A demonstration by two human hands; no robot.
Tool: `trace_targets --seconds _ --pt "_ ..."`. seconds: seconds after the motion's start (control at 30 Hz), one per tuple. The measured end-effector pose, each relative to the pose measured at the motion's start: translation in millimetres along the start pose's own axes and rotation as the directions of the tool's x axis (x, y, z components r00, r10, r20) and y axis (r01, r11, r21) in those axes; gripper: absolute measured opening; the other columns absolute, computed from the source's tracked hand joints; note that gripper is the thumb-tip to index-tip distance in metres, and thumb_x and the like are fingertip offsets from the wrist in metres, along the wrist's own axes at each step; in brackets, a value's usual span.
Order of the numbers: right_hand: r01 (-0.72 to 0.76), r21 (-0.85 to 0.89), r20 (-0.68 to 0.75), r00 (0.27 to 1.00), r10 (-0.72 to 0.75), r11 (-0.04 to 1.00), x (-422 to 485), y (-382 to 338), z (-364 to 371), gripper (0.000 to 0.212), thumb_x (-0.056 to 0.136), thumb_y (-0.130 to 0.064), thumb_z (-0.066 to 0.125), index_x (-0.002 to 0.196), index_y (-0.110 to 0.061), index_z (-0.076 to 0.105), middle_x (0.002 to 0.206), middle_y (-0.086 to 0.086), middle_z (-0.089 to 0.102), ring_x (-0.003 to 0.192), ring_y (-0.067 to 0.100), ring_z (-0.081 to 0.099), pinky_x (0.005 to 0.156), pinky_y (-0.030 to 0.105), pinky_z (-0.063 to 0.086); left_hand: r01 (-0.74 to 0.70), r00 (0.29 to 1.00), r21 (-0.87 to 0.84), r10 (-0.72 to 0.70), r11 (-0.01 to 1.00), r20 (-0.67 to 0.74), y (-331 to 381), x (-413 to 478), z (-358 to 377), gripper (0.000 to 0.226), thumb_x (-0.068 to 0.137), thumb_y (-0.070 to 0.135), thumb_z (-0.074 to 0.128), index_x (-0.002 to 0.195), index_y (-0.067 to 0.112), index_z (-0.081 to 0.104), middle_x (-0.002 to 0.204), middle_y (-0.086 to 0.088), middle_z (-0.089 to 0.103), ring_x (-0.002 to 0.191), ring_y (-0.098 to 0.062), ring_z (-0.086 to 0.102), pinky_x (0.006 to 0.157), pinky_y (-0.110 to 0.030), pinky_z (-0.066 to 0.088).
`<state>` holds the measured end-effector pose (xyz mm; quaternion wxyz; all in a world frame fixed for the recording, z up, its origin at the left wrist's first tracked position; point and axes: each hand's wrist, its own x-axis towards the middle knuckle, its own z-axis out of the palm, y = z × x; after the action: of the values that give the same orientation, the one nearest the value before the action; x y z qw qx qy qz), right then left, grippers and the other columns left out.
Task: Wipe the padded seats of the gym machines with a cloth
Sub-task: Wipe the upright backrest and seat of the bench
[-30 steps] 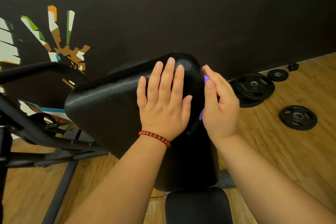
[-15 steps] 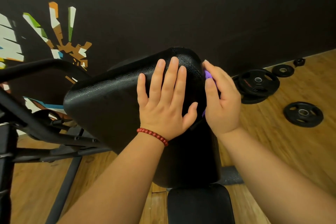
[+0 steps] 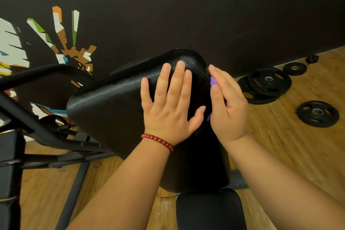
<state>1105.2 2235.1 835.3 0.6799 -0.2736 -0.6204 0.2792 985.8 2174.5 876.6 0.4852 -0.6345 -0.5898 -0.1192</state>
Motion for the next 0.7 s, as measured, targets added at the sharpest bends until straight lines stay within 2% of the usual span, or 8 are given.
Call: trace_targets --seconds 0.07,0.17,0.23,0.3,0.37,0.5,0.6,0.7 --pt "-0.009 -0.002 0.029 1.0 0.009 1.0 -18.3 11.1 -2.3 0.035 0.1 -0.014 0.042 0.135 -0.014 0.045 0.135 -0.004 0.05 0.13 -0.006 0.041 0.106 0.013 0.034 0.013 1.0 -0.01 -0.013 1.0 0.006 4.7 -6.6 2.6 0.082 0.095 0.056 0.036 0.154 0.013 -0.002 0.161 -0.005 -0.003 0.148 -0.021 -0.014 0.119 -0.049 -0.006" --pt "-0.134 -0.008 0.096 0.986 0.134 0.991 -58.3 37.2 -12.9 0.036 0.1 -0.023 0.04 0.136 -0.018 0.045 0.138 -0.009 0.048 0.131 -0.005 0.041 0.106 0.012 0.034 0.032 0.999 -0.036 -0.031 0.999 0.041 20.4 -28.0 8.6 0.074 0.099 0.049 0.03 0.154 0.015 -0.007 0.16 -0.003 -0.019 0.148 -0.024 -0.015 0.119 -0.048 -0.007" --pt "-0.221 -0.011 0.127 0.967 0.221 0.975 -72.5 44.1 -18.2 0.037 0.101 -0.028 0.037 0.136 -0.021 0.046 0.136 -0.011 0.051 0.13 -0.003 0.044 0.106 0.016 0.037 0.043 0.997 -0.04 -0.041 0.998 0.06 27.9 -40.2 13.2 0.071 0.1 0.047 0.027 0.154 0.016 -0.008 0.16 -0.003 -0.02 0.147 -0.025 -0.017 0.119 -0.048 -0.009" --pt "-0.236 -0.008 0.108 0.966 0.236 0.972 -64.6 38.6 -17.8 0.036 0.101 -0.026 0.038 0.135 -0.019 0.048 0.132 -0.014 0.053 0.126 -0.006 0.046 0.104 0.013 0.037 0.054 0.997 -0.04 -0.052 0.998 0.052 29.4 -43.2 17.1 0.071 0.1 0.047 0.026 0.153 0.016 -0.009 0.159 -0.004 -0.022 0.147 -0.025 -0.018 0.118 -0.047 -0.01" --pt "-0.201 0.005 0.049 0.978 0.201 0.98 -43.5 23.9 -11.5 0.034 0.1 -0.018 0.041 0.133 -0.014 0.049 0.128 -0.015 0.053 0.123 -0.01 0.046 0.101 0.009 0.036 0.055 0.998 -0.048 -0.053 0.997 0.043 28.7 -42.3 18.4 0.071 0.1 0.046 0.026 0.153 0.015 -0.01 0.159 -0.003 -0.023 0.147 -0.025 -0.02 0.118 -0.047 -0.011" --pt "-0.105 0.036 -0.032 0.994 0.106 0.994 -20.5 14.8 -3.1 0.034 0.099 -0.013 0.042 0.13 -0.005 0.054 0.127 -0.006 0.055 0.124 -0.007 0.047 0.102 0.012 0.037 0.03 0.999 -0.072 -0.029 0.997 0.015 29.4 -46.6 21.4 0.068 0.101 0.047 0.022 0.154 0.015 -0.009 0.159 -0.004 -0.023 0.146 -0.025 -0.02 0.118 -0.046 -0.012" --pt "-0.115 0.029 0.033 0.993 0.114 0.993 -40.6 29.6 -7.9 0.036 0.1 -0.014 0.04 0.134 -0.006 0.05 0.133 -0.001 0.054 0.129 0.002 0.047 0.106 0.017 0.037 0.025 0.999 -0.066 -0.027 0.998 -0.018 28.8 -47.0 24.9 0.071 0.099 0.049 0.024 0.154 0.015 -0.006 0.16 -0.004 -0.02 0.147 -0.025 -0.017 0.118 -0.046 -0.012" --pt "-0.177 0.01 0.097 0.98 0.175 0.984 -68.6 44.3 -16.2 0.037 0.1 -0.018 0.039 0.136 -0.012 0.045 0.137 -0.003 0.05 0.132 0.001 0.043 0.108 0.016 0.034 0.016 0.999 -0.065 -0.017 0.998 -0.029 29.1 -46.8 26.9 0.075 0.098 0.052 0.026 0.154 0.014 -0.004 0.16 -0.003 -0.019 0.148 -0.025 -0.016 0.118 -0.046 -0.011"
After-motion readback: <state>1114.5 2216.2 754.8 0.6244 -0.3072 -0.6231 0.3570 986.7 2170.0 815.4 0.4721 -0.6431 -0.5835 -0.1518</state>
